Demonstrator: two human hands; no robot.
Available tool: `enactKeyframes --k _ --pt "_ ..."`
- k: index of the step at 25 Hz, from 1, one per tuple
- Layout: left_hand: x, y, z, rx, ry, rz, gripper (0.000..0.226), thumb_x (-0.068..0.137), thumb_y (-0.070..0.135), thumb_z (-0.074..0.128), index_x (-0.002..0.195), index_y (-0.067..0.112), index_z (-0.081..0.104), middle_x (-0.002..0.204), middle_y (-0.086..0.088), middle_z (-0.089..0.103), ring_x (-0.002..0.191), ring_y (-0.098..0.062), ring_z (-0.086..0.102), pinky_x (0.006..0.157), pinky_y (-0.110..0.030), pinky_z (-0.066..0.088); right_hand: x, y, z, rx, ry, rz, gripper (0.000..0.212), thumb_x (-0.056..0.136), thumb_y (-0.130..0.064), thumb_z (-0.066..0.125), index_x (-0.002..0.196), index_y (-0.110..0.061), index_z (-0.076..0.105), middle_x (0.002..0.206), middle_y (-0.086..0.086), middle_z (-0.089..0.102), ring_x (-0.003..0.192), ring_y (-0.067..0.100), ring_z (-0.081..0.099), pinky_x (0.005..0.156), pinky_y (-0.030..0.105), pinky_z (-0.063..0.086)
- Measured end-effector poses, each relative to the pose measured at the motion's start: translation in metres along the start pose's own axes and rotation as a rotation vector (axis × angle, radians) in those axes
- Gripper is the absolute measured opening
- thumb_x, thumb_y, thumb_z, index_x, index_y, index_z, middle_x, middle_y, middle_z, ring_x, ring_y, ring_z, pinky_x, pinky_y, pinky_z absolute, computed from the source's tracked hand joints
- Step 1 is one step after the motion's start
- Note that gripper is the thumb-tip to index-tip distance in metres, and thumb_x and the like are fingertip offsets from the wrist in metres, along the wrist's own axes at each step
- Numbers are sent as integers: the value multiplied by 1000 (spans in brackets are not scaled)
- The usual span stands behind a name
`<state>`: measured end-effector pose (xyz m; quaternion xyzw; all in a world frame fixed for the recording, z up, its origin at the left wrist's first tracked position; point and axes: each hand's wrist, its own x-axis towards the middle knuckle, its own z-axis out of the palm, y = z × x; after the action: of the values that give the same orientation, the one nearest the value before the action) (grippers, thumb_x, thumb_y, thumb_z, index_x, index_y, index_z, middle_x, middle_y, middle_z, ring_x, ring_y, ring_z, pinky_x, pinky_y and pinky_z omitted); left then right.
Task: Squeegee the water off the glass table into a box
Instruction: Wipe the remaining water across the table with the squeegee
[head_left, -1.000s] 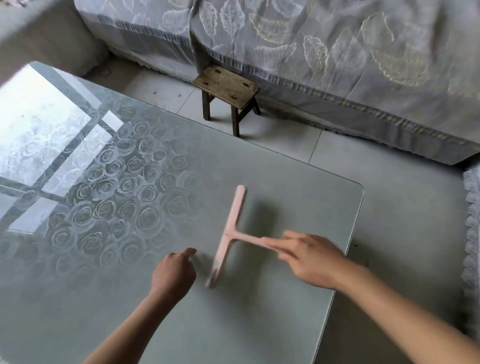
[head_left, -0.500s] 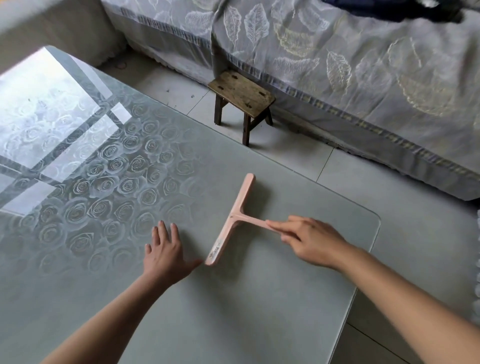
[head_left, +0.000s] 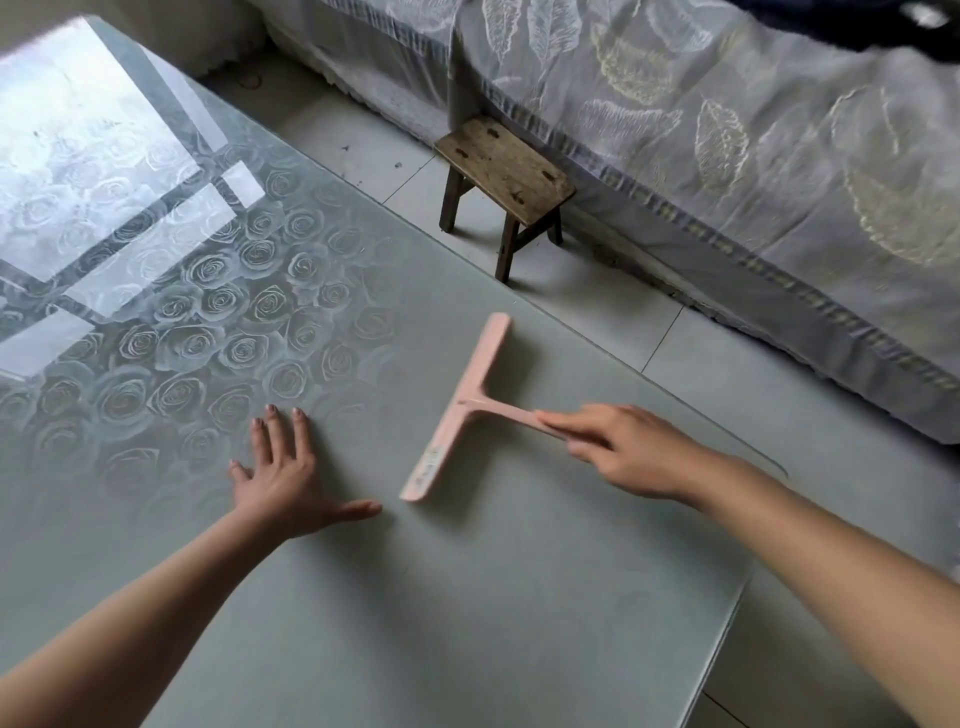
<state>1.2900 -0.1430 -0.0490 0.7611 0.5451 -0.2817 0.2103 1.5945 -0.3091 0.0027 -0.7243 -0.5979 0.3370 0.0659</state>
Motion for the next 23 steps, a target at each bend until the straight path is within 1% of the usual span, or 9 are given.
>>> enactKeyframes --k 2,4,7,9,12,15,17,19,23 --pt "3 -1 3 -11 -56 -4 164 23 97 41 140 11 -36 146 -15 -43 139 -33 -33 110 -65 4 32 -15 -12 -50 -13 -47 46 97 -29 47 137 -51 39 102 -9 52 102 14 50 88 32 41" --pt "4 -1 5 -20 -95 -3 165 19 98 40 131 13 -46 137 -13 -53 132 -34 -42 108 -67 -3 23 2 -44 -77 -34 -85 46 95 -29 52 131 -55 42 95 -18 52 93 7 50 87 33 43" --pt "9 -4 5 -24 -144 -6 162 14 100 36 119 17 -54 122 -10 -64 117 -33 -54 104 -69 -9 -18 51 -90 -57 -84 10 50 90 -24 61 121 -61 47 85 -30 57 81 -6 53 77 18 42" --pt "13 -7 3 -18 -181 -23 162 11 101 32 117 16 -57 118 -11 -67 111 -34 -58 103 -70 -10 -19 55 -92 -150 -143 39 49 91 -25 60 125 -57 48 83 -25 56 79 -4 52 73 18 41" --pt "10 -3 4 -10 -199 -30 161 12 100 34 113 16 -59 115 -10 -68 109 -33 -59 103 -70 -10 23 -5 -47 -144 -154 -68 48 96 -28 50 135 -54 39 89 -15 51 91 9 53 81 31 43" --pt "12 1 3 -9 -201 -43 160 25 97 51 106 18 -62 112 -9 -70 107 -32 -60 103 -70 -12 90 -66 -22 -165 -106 -186 46 97 -30 45 135 -55 38 104 -10 54 105 18 52 74 29 36" --pt "11 -1 2 -14 -196 -38 160 23 98 48 109 17 -61 116 -11 -68 106 -32 -61 102 -70 -13 100 -60 -43 -196 -103 -205 46 96 -32 47 131 -60 39 89 -20 49 92 8 49 69 26 31" --pt "11 -3 3 -27 -177 -23 160 16 99 37 114 16 -59 120 -11 -67 107 -33 -62 102 -70 -13 70 -28 -69 -210 -100 -151 49 94 -33 51 127 -65 37 79 -26 45 76 -1 42 66 25 32" --pt "9 -1 5 -63 -151 0 158 22 98 41 116 15 -57 122 -12 -65 112 -35 -59 102 -71 -12 10 -2 -72 -248 -184 24 50 94 -31 50 133 -59 36 79 -17 45 71 -1 45 72 30 43"
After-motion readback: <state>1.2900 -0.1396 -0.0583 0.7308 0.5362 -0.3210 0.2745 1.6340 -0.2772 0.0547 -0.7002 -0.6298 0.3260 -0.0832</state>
